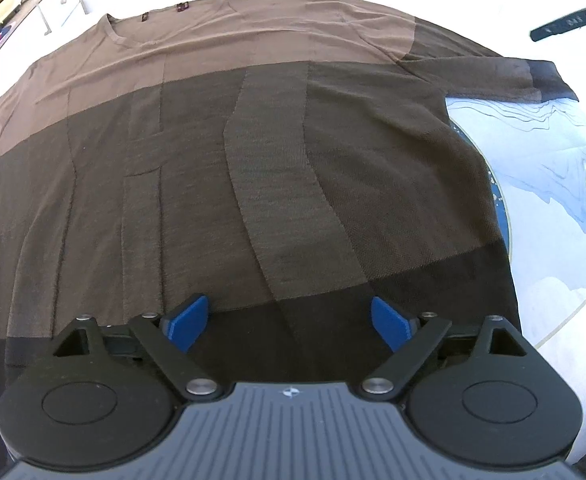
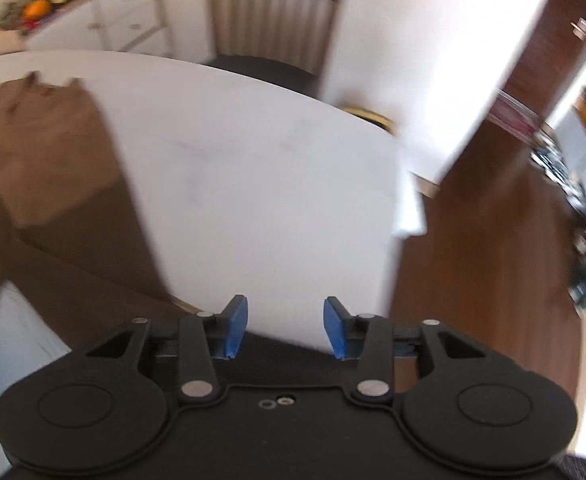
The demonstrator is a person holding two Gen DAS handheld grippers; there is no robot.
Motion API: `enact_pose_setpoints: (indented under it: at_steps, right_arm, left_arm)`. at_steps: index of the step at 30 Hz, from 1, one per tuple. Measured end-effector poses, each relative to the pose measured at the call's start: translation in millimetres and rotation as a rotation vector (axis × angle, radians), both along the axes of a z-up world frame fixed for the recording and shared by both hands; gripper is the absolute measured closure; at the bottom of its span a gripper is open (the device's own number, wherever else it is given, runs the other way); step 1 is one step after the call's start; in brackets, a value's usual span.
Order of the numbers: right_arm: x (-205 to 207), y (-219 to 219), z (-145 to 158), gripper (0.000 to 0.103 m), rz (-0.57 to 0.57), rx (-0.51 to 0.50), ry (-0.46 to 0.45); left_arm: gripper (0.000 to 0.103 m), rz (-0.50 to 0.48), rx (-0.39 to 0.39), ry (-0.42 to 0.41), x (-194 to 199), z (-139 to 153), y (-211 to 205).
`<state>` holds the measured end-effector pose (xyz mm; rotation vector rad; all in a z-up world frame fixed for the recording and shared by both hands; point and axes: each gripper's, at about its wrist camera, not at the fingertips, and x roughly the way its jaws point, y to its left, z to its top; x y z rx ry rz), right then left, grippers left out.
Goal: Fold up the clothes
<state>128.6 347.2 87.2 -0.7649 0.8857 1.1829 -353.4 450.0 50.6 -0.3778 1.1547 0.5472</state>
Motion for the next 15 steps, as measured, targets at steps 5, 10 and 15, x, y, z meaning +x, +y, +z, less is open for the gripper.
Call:
enact_pose_setpoints:
  at_steps: [5,10,15]
  right_arm:
    - [-37.6,40.5,-22.6,0.000,0.122,-0.015,0.053]
    - [-53.6,63.1,-38.4,0.000,0.138,-0.053,0.082]
    - [-82.1,66.7,-37.1,0.000,0.207,-0.091,0.043]
  left_arm:
    - [0.012,0.011,0.003,-0.008,1.0,-0.5,-1.4]
    - [0.008,0.021,0.004,-0.028,-0.4,-0.9,-2.1]
    - [0.006,0.024,0.008,-0.044,-2.7,-1.6,-2.9]
